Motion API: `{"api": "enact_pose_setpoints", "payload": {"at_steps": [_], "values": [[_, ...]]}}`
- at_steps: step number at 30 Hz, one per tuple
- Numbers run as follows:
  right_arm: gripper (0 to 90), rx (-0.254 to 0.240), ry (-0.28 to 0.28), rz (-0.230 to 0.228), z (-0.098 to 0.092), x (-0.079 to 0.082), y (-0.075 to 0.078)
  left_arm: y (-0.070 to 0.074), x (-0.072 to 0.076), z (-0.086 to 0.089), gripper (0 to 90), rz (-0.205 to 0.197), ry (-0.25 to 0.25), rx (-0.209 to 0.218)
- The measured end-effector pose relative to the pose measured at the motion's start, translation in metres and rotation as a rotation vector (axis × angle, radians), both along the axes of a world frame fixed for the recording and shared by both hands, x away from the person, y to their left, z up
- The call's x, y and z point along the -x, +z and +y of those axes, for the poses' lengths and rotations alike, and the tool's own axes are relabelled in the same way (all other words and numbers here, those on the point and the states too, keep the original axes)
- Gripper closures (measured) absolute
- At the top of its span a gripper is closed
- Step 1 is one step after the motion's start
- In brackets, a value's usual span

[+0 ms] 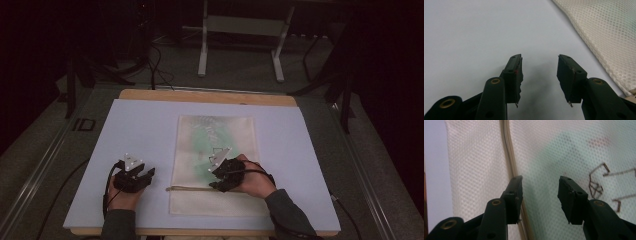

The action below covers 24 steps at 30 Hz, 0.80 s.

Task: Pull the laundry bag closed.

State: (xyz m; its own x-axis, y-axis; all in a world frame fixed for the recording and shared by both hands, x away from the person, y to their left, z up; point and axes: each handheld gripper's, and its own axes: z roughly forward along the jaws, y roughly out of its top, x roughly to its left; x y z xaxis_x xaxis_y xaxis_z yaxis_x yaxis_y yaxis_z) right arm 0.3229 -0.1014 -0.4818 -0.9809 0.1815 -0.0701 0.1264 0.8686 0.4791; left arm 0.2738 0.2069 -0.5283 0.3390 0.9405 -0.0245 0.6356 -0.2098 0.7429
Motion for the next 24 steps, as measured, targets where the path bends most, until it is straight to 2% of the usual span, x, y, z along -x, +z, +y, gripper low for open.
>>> {"api": "enact_pose_setpoints", "payload": {"at_steps": [5, 17, 24], "values": [[60.6, 0.026, 0.04, 0.014, 0.014, 0.003, 0.0, 0.0, 0.0, -0.002, 54.6, -0.001, -0.008, -0.004], [62.3, 0.027, 0.097, 0.012, 0.045, 0.006, 0.002, 0.0, 0.0, -0.001, 54.6, -0.003, -0.007, 0.001], [70.7, 0.031, 0.138, 0.006, 0.064, 0.009, 0.0, 0.0, 0.0, 0.0, 54.6, -0.003, -0.003, 0.004]]}}
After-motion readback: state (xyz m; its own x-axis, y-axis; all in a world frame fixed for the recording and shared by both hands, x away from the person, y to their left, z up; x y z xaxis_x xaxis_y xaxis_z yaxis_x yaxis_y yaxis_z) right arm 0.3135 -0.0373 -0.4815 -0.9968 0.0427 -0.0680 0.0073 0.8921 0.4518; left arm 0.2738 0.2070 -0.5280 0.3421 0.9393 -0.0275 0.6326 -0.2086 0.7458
